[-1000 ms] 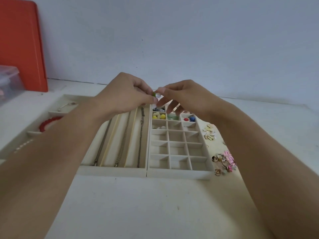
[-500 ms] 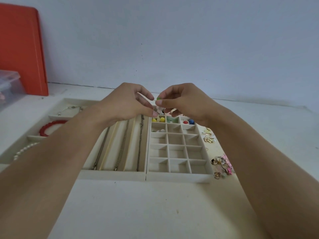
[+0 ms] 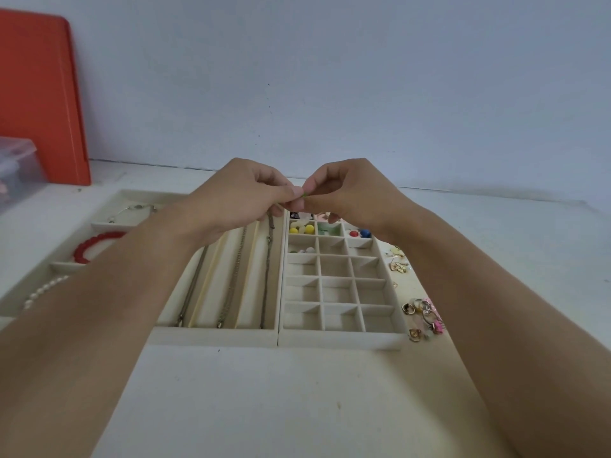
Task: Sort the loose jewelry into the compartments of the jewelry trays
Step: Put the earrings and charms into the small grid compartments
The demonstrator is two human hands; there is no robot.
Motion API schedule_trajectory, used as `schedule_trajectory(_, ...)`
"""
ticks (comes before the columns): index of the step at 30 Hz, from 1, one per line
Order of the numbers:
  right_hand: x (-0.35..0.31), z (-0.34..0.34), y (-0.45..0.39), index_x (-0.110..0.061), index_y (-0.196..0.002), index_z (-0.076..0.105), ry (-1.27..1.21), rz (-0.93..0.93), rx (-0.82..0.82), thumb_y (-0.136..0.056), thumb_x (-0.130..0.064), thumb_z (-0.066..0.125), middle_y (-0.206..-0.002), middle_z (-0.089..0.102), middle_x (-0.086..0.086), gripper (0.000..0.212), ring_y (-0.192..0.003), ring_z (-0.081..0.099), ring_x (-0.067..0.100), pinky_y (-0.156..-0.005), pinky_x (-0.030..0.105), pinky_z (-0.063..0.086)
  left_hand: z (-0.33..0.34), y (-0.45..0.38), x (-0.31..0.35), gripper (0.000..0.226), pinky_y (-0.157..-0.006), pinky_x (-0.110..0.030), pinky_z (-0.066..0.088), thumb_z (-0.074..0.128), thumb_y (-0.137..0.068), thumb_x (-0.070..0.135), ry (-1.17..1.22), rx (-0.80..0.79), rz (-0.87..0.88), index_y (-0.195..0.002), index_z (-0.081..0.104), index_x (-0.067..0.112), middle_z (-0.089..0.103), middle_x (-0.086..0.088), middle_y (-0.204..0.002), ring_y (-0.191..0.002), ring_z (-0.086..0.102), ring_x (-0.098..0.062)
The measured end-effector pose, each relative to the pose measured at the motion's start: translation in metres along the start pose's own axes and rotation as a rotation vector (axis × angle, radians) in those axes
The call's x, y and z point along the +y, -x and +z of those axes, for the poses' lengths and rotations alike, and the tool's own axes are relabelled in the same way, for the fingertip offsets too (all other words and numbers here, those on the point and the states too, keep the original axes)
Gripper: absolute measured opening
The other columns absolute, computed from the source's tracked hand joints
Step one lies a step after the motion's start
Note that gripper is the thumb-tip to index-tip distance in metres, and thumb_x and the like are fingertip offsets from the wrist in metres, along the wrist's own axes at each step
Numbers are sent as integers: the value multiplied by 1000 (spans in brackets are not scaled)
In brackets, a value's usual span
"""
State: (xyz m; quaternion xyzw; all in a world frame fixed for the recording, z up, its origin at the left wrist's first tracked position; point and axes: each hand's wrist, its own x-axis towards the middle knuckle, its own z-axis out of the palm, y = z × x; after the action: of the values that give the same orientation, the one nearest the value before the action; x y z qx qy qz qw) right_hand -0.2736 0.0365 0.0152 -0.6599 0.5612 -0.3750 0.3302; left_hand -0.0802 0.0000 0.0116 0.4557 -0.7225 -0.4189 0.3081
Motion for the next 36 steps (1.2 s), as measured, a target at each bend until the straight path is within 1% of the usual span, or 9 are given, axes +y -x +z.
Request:
schedule_trajectory(3, 1, 0, 0, -13, -91, 75, 7, -13, -16, -72, -34, 89, -83, 79, 1, 32, -78, 66, 34, -71, 43, 48, 1, -1, -2, 20, -74, -28, 49, 75, -88, 32, 12, 13, -10, -87, 77, 12, 78, 0, -90, -74, 66, -7)
schedule_trajectory(7, 3, -5, -2, -13, -92, 77, -5, -18, -56, -78, -21, 87, -86, 79, 2, 19, -76, 72, 10, -70, 26, 56, 1, -2, -4, 19, -71, -25, 49, 75, -88, 33, -12, 15, -21, -83, 78, 16, 78, 2, -84, -71, 66, -5)
schedule_trajectory(10, 8, -7, -3, -20, -89, 79, 59, 35, -90, -78, -24, 87, -81, 78, 1, 14, -70, 69, 10, -63, 28, 55, 2, -2, -6, 17, -66, -22, 45, 76, -88, 33, -31, 27, -28, -81, 77, 17, 77, 7, -80, -67, 65, -2)
schedule_trajectory(12, 10, -4, -3, -22, -85, 80, 134, 42, -112, -78, -25, 87, -73, 76, 0, 10, -63, 64, 9, -51, 19, 48, 1, -3, -8, 16, -67, -24, 44, 76, -87, 32, -29, 44, -38, -84, 76, 16, 77, 8, -81, -67, 66, -1)
schedule_trajectory(15, 12, 2, -5, -27, -80, 79, 214, 28, -127, -80, -23, 85, -72, 76, -6, 8, -69, 72, 14, -65, 18, 58, 0, -4, -10, 16, -67, -25, 44, 76, -87, 30, -17, 48, -42, -86, 77, 15, 77, 8, -80, -67, 65, 0)
schedule_trajectory(19, 15, 9, -7, -32, -83, 77, 367, -10, -169, -81, -20, 82, -62, 70, -24, 13, -58, 62, -9, -53, 3, 41, 0, -4, -11, 16, -67, -25, 44, 77, -86, 31, -17, 46, -41, -86, 77, 15, 78, 7, -81, -68, 66, -1)
schedule_trajectory(24, 17, 13, -7, -28, -91, 79, 446, -43, -174, -80, -21, 83, -67, 71, -23, 14, -68, 64, -11, -58, 4, 43, 0, -5, -12, 14, -67, -25, 44, 78, -85, 32, -19, 42, -48, -85, 77, 18, 78, 7, -82, -69, 66, -1)
schedule_trajectory(30, 15, 16, -5, -22, -94, 73, 508, -93, -187, -82, -21, 81, -77, 77, -12, 15, -79, 68, -1, -74, 23, 52, 0, -4, -10, 10, -65, -23, 44, 78, -85, 29, -17, 48, -49, -83, 78, 20, 77, 8, -79, -65, 64, 1)
schedule_trajectory(36, 19, 16, -6, -30, -90, 77, 517, -119, -200, -82, -25, 81, -73, 73, -16, 10, -70, 62, -7, -65, 16, 46, 0, -3, -9, 9, -65, -20, 43, 77, -86, 28, -22, 42, -53, -83, 78, 20, 77, 9, -79, -64, 64, 3)
